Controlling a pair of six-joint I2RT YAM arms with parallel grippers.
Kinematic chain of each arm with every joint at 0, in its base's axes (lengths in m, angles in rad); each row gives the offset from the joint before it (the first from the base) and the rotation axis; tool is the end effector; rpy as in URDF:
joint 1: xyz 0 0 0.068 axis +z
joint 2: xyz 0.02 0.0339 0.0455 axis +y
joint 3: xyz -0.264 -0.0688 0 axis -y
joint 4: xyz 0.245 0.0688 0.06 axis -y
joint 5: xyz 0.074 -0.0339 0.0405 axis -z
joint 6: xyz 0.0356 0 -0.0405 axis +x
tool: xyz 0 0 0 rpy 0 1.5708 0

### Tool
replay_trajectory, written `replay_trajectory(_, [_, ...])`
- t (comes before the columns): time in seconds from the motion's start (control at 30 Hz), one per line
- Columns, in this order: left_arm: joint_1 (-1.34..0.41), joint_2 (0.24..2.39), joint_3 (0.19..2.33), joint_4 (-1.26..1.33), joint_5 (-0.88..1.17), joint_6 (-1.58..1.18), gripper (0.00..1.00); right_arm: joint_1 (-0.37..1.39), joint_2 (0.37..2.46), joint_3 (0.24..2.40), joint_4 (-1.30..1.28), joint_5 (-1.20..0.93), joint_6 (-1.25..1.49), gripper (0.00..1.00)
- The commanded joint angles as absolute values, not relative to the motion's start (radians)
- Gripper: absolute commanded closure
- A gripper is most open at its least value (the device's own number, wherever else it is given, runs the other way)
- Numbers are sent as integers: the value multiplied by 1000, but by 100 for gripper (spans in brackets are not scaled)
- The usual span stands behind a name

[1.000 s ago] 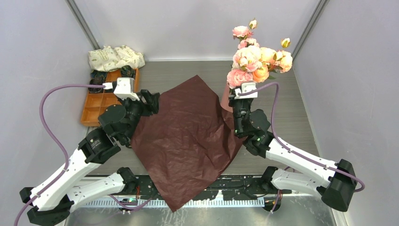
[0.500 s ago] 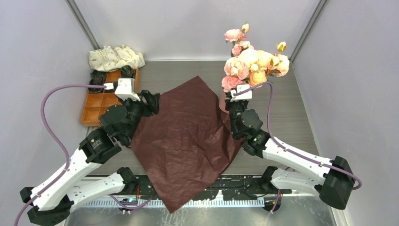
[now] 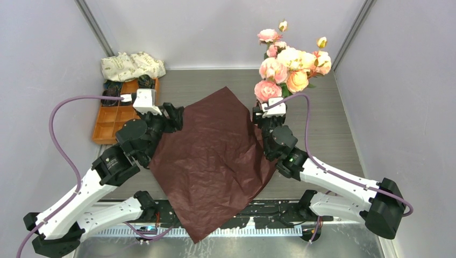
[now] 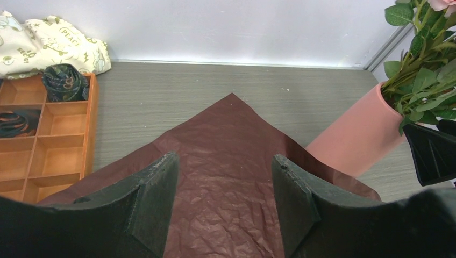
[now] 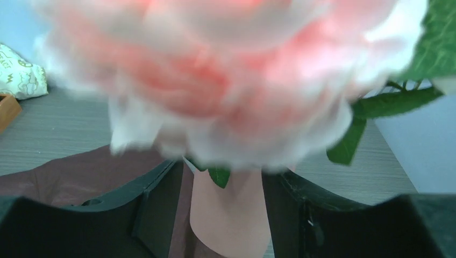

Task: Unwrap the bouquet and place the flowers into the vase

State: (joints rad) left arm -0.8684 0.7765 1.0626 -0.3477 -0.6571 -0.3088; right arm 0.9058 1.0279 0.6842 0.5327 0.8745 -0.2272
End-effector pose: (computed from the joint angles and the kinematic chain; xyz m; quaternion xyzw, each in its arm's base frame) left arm 0.1146 -0.1018 0.4189 -0.0220 0.7238 -0.1644 0.6698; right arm 0.1632 0.1638 0.3317 -0.0345 0.6622 -0.0221 0.7482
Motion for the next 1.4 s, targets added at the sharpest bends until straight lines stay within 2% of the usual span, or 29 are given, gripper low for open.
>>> replay_trajectory(0.0, [-871,776,1070,-281,-658,-316,36,909,996,714,522,883,-197,38])
replay_trajectory(0.1, [-871,780,1070,-279,-657,-316,36,908,968,719,482,873,-176,33])
replay_trajectory(0.3, [-871,799,1075,-281,-658,-317,36,908,884,720,387,874,-135,5])
replay_trajectory(0.37, [-871,801,1075,-282,-658,-319,36,908,849,715,350,874,-115,1])
replay_trajectory(0.67, [-871,801,1077,-291,-662,-330,35,910,708,698,128,847,65,0])
replay_trajectory(0.8, [-871,792,1077,-302,-674,-335,35,910,582,691,16,876,175,0])
replay_trajectory(1.0, [-872,782,1086,-327,-687,-356,35,910,457,766,-230,1122,323,1])
replay_trajectory(1.17, [-871,777,1096,-349,-695,-379,35,910,558,965,-660,1469,625,1])
replay_trajectory(1.37, [-871,752,1130,-412,-750,-376,35,909,711,1275,-1367,1638,1173,0])
